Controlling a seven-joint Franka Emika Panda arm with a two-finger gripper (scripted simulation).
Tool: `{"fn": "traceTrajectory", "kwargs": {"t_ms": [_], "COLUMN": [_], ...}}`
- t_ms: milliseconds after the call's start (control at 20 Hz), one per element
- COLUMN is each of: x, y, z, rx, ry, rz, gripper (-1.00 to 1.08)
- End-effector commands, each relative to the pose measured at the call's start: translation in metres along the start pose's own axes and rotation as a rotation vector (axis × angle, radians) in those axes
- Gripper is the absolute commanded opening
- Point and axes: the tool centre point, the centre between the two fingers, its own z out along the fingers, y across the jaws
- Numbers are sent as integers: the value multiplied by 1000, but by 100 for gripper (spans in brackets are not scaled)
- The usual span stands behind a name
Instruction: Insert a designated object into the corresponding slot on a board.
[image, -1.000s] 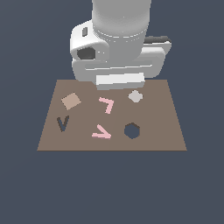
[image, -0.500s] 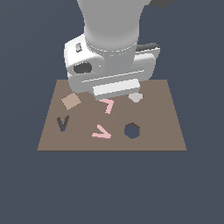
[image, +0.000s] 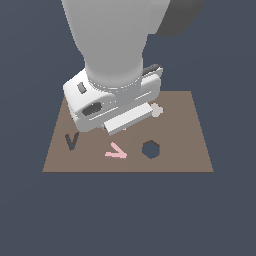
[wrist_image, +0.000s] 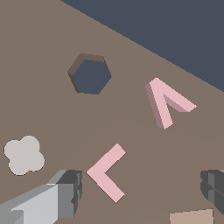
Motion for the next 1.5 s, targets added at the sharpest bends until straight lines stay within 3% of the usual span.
{"fn": "traceTrajectory", "kwargs": {"t_ms": [0, 750, 1450], "x": [6, 47, 61], "y": [9, 41, 46], "z": [8, 46, 56], "rx": [-2, -15, -18], "ry": [3, 17, 21], "rz": [-91, -514, -630], "gripper": [100, 100, 100]}}
